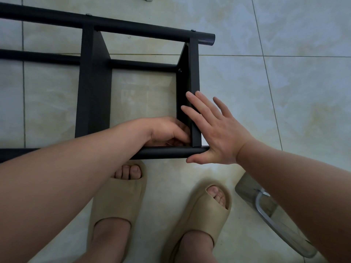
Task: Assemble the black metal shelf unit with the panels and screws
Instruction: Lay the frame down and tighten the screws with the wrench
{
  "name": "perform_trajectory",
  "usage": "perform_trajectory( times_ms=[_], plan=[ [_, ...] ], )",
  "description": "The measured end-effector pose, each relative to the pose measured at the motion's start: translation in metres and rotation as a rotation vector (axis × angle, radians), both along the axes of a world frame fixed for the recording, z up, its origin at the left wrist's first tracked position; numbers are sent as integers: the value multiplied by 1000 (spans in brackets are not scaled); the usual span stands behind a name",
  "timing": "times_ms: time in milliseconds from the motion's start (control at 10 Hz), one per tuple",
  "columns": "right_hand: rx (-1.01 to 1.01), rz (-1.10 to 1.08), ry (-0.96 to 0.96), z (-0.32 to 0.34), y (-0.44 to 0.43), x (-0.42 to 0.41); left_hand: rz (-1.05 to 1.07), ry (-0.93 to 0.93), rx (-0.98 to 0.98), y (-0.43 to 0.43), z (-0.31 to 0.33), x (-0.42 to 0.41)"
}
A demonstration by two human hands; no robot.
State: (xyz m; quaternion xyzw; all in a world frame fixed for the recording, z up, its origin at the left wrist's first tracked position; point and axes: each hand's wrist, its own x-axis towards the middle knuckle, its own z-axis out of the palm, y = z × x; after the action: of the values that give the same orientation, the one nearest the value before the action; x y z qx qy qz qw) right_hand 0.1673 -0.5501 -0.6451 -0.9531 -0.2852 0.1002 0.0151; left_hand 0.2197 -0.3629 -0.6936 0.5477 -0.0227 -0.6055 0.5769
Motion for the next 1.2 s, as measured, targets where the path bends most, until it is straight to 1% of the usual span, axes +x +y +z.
perform_trajectory(
  times_ms=[100, 200, 300, 500, 600, 700, 800, 1000, 1100, 1200],
  plan=[
    [4, 1, -6, 0, 0, 0, 16, 56, -32, -1, 2, 0],
    [13, 0, -2, 0, -1, 0, -27, 25, -18, -1, 2, -1],
    [16, -2, 2, 0, 0, 0, -54, -77, 46, 0, 3, -2],
    [12, -1, -4, 0, 0, 0, 9, 23, -7, 0, 2, 1],
    [9, -1, 0, 0, 0, 0, -8, 8, 28, 0, 1, 0],
    [9, -3, 7, 1, 0, 0, -65, -93, 84, 0, 1, -2],
    [4, -3, 6, 1, 0, 0, -40, -74, 65, -1, 0, -2],
    [-2, 0, 2, 1, 0, 0, 8, 64, -27, 0, 2, 1],
    [4, 0, -2, 1, 0, 0, -26, 36, -14, -1, 3, 0],
    [15, -5, 8, 1, 0, 0, -51, -62, 45, -2, 2, -2]
  ],
)
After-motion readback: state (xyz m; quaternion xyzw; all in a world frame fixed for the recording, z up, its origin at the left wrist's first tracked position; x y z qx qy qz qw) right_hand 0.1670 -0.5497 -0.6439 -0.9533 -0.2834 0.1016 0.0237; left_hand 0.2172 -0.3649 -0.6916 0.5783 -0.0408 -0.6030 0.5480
